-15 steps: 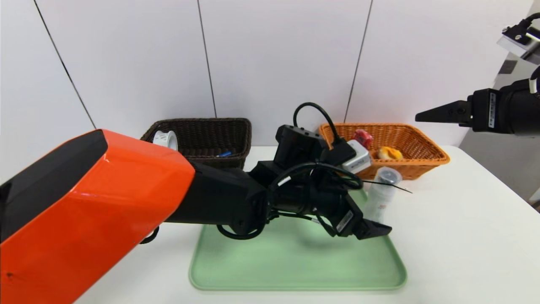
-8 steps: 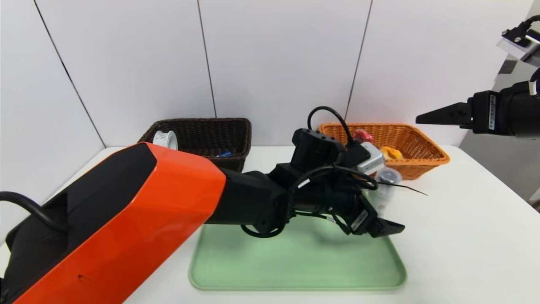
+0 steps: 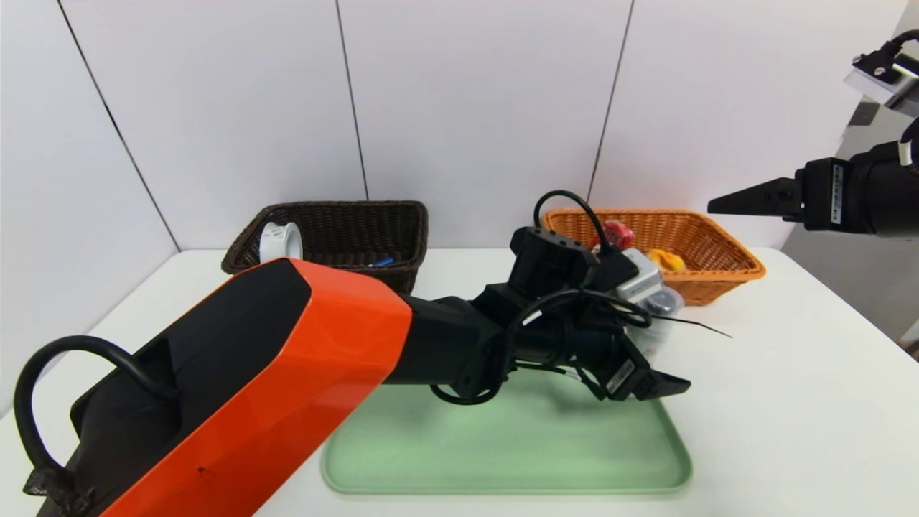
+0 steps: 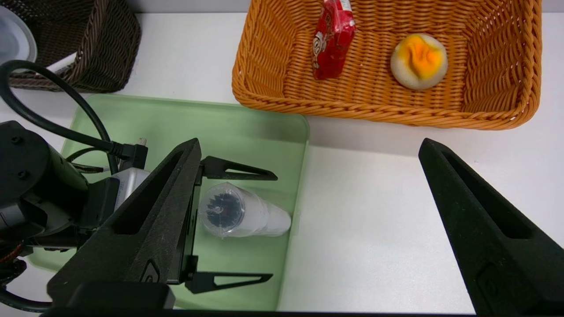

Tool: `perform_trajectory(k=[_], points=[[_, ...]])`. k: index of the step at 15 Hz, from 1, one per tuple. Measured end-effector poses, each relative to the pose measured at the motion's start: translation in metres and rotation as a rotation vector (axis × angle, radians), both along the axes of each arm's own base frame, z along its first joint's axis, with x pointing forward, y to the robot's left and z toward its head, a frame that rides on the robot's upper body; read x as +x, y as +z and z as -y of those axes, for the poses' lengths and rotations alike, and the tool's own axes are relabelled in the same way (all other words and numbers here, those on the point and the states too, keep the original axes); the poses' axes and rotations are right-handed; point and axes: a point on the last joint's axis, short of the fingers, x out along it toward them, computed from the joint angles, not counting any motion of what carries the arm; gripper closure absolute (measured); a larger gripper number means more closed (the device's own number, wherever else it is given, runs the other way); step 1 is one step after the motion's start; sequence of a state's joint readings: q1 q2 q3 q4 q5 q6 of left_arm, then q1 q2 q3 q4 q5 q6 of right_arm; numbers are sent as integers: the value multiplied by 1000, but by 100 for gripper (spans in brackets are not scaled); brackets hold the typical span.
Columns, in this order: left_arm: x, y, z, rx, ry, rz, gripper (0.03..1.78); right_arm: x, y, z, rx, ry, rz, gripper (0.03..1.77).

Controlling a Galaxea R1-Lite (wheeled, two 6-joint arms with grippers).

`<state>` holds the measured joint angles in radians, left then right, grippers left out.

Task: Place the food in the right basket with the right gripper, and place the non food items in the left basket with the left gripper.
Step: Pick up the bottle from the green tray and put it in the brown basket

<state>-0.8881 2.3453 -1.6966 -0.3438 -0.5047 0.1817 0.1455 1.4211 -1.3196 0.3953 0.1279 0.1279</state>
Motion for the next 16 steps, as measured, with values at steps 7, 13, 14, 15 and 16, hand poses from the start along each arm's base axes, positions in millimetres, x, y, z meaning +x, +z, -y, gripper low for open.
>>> perform_trajectory(k=[7,13,14,15,16], points=[[2,2,2,-8,3,7,121,0,-3,0,0,0,-10,9],[1,15,-4,-17,27,21,121,-1,-6,0,0,-2,-19,9],[1,17,-7,-9,35,18,121,-2,-6,0,1,-2,-18,9],[0,19,-11,0,39,10,121,-2,-6,0,1,-2,-19,9],[-2,23,-14,3,42,8,121,-2,-6,0,2,-2,-19,9]])
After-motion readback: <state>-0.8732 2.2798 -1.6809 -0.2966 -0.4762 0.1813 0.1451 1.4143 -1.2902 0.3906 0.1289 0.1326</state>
